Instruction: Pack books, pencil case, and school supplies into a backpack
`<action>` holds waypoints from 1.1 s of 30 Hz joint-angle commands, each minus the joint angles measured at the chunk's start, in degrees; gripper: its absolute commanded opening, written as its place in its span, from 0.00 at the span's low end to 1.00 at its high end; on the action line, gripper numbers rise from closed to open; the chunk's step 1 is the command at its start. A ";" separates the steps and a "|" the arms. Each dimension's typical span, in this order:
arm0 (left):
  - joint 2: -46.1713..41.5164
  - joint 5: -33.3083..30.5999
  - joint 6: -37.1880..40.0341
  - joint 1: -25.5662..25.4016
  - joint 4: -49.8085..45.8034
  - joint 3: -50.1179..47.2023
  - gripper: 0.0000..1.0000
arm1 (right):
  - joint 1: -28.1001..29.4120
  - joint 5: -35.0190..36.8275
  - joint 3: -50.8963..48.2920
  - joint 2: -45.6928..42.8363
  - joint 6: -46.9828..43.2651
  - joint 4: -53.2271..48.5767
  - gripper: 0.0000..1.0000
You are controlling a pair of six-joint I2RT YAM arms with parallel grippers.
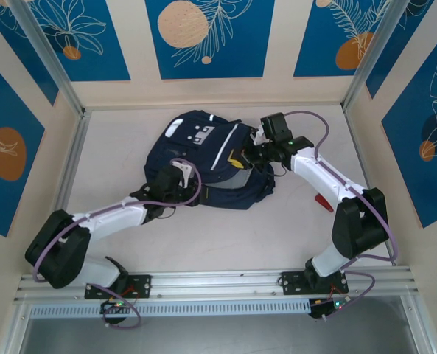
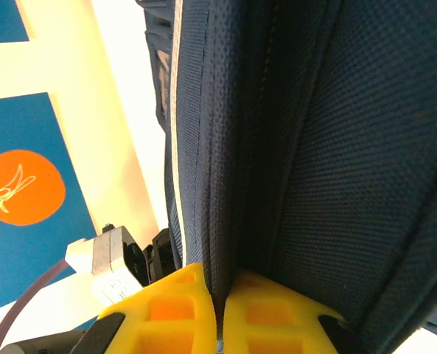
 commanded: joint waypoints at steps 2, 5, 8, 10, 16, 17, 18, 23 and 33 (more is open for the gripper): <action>-4.11 2.05 -1.13 2.66 1.95 -1.70 0.63 | -0.48 -4.22 4.49 -0.96 1.11 3.02 0.00; -3.97 4.09 -0.47 3.30 2.49 -1.71 0.57 | -0.46 -5.02 5.29 -0.83 1.74 3.24 0.00; -2.75 7.76 0.24 3.66 4.23 -1.67 0.45 | -0.49 -5.85 5.94 -0.74 2.37 3.58 0.00; -2.03 9.39 0.74 3.69 5.30 -1.50 0.39 | -0.45 -6.12 6.12 -0.74 2.58 3.68 0.00; 0.09 11.19 1.93 4.51 6.36 -0.48 0.32 | -0.46 -6.37 6.46 -0.66 2.74 3.58 0.00; 0.24 11.19 2.19 4.62 6.39 -0.49 0.31 | -0.45 -6.47 6.37 -0.59 2.78 3.58 0.00; 0.27 11.31 2.44 4.79 6.47 -0.57 0.30 | -0.49 -6.38 6.35 -0.57 2.78 3.58 0.00; -1.57 13.20 6.51 5.26 9.22 -2.33 0.19 | -0.53 -6.20 6.38 -0.38 2.84 3.43 0.00; -3.14 11.81 9.50 5.88 10.47 -4.71 0.29 | -0.57 -5.88 6.48 -0.23 2.97 3.06 0.00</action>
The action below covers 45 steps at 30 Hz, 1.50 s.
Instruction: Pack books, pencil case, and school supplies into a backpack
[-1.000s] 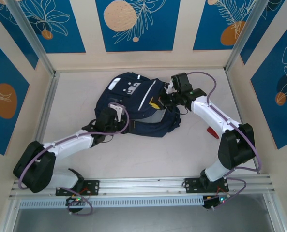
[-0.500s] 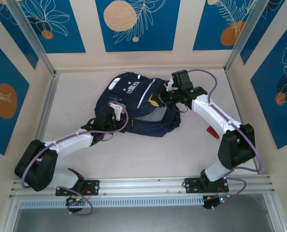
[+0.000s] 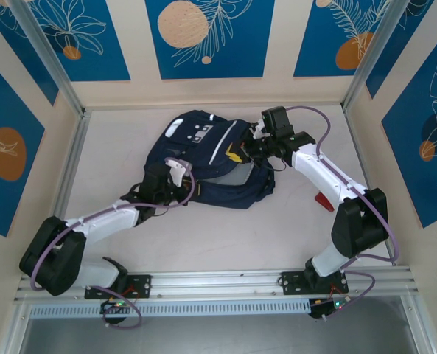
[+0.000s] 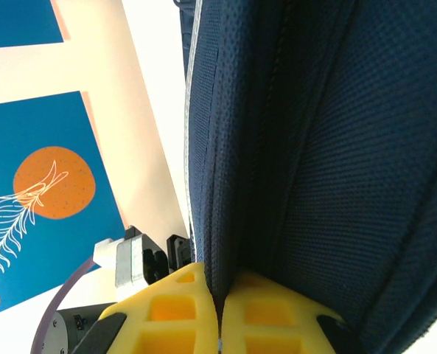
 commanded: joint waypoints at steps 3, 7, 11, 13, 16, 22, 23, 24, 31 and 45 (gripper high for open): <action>0.03 -0.35 1.78 1.28 2.59 -0.34 0.36 | -0.30 -3.77 3.17 -0.67 0.44 3.32 0.00; 1.35 -0.05 2.19 2.54 3.03 0.06 0.40 | -0.31 -3.76 3.34 -0.67 0.46 3.14 0.00; 2.90 3.03 3.09 3.01 4.07 0.91 0.33 | -0.30 -3.73 3.62 -0.61 0.37 2.88 0.00; 3.57 3.51 3.56 3.03 4.62 1.04 0.26 | -0.23 -3.59 3.70 -0.68 0.47 2.88 0.00; 3.75 4.20 4.28 2.97 5.22 1.04 0.15 | -0.16 -3.38 3.69 -0.63 0.30 2.54 0.00; 2.47 7.29 4.51 2.88 6.22 0.68 0.00 | -0.01 -2.59 3.14 -0.11 0.34 2.69 0.00; 1.92 7.81 4.61 2.81 6.20 0.42 0.00 | 0.00 -2.45 3.04 0.09 0.34 2.78 0.00; 1.47 8.12 4.65 2.79 6.10 0.26 0.00 | -0.03 -2.49 3.02 0.25 0.40 2.78 0.00; -2.43 8.32 4.41 0.47 3.48 -1.51 0.00 | 0.25 -2.19 3.27 1.79 0.70 3.58 0.00; -5.62 -1.75 0.75 -9.66 1.48 -0.86 0.00 | 1.68 -2.22 2.38 3.09 1.59 5.12 0.00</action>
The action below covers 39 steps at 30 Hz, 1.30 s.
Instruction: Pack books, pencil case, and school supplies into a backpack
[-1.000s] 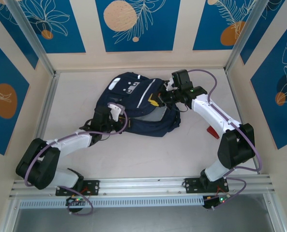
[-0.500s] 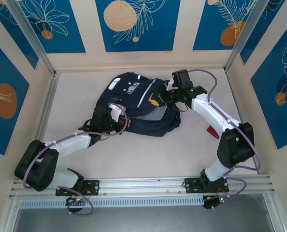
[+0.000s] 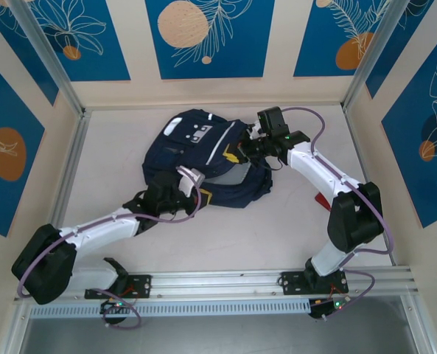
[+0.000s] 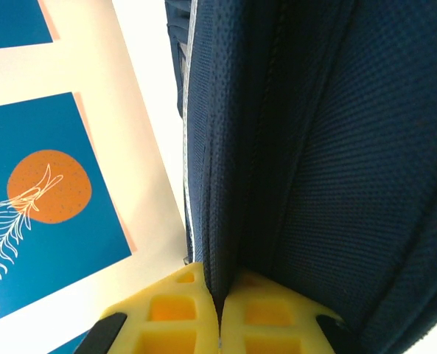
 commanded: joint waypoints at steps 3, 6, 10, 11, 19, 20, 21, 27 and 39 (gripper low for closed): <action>-3.63 -13.18 -2.54 0.35 -5.19 -0.02 0.07 | 0.45 -1.74 1.58 -0.28 0.46 3.52 0.00; -5.48 -14.54 -3.54 3.73 -7.93 -1.48 0.27 | 0.13 -1.98 1.68 -0.78 0.38 3.30 0.00; -4.56 -10.54 -3.72 9.12 -8.44 -2.45 0.42 | 0.20 -2.30 2.00 -1.41 0.44 3.30 0.00; -3.73 -8.47 -3.72 10.39 -7.76 -2.45 0.45 | 0.28 -2.31 2.06 -1.51 0.51 3.30 0.00; 3.36 1.28 -0.46 13.46 -2.18 0.99 0.53 | 0.26 -2.71 2.44 -2.13 0.43 2.82 0.00; 4.26 2.05 0.02 13.52 -1.72 1.55 0.53 | 0.24 -2.71 2.44 -2.13 0.48 2.78 0.00; 4.86 2.93 0.74 13.45 -1.48 2.05 0.54 | 0.27 -2.71 2.53 -2.22 0.52 2.73 0.00; 7.35 2.88 4.83 13.49 0.86 3.37 0.49 | 0.25 -2.54 2.70 -2.15 0.43 2.40 0.00; 10.19 5.35 9.07 14.14 -2.31 6.11 0.15 | 0.33 -1.55 3.84 -1.95 -0.49 0.37 0.00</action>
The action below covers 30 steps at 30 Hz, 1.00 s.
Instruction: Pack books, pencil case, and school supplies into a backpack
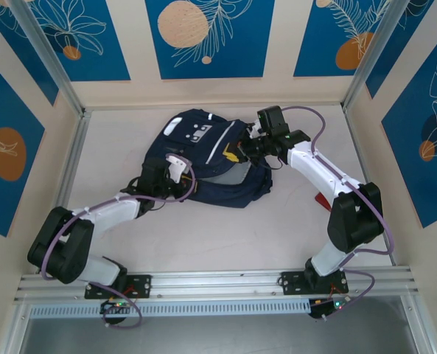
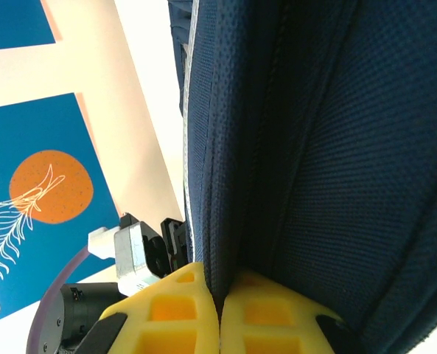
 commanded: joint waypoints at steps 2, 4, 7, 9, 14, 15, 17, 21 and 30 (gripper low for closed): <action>0.21 4.37 1.62 0.45 0.23 1.27 0.09 | 0.28 -1.49 2.76 -1.76 -0.52 1.20 0.00; -0.20 5.33 1.41 0.45 -0.01 0.87 0.04 | 0.35 -1.21 2.58 -1.79 -0.54 1.19 0.00; -1.31 6.61 0.50 0.27 -0.48 0.28 0.00 | 0.41 -0.61 2.49 -1.37 -0.68 1.10 0.00; -2.10 7.12 -0.30 -0.16 -0.85 0.10 0.00 | 0.40 -0.26 2.40 -1.08 -0.76 1.10 0.00; -4.47 5.24 -2.11 -4.28 -1.26 -0.46 0.00 | 1.05 0.41 1.16 -0.45 -0.63 2.39 0.00; -4.93 4.40 -2.36 -5.27 -1.34 -0.47 0.00 | 1.27 0.37 0.68 -0.44 -0.53 2.99 0.00; -5.80 2.44 -2.86 -7.74 -1.26 -0.50 0.00 | 1.65 0.45 -0.16 -0.28 -0.03 4.04 0.00; -6.09 -0.49 -4.30 -11.65 -0.13 -0.10 0.00 | 2.33 0.32 -1.10 0.16 0.83 5.43 0.00; -1.16 -6.50 -7.63 -20.52 3.24 5.28 0.00 | 4.79 1.12 -3.25 0.41 1.83 7.20 0.00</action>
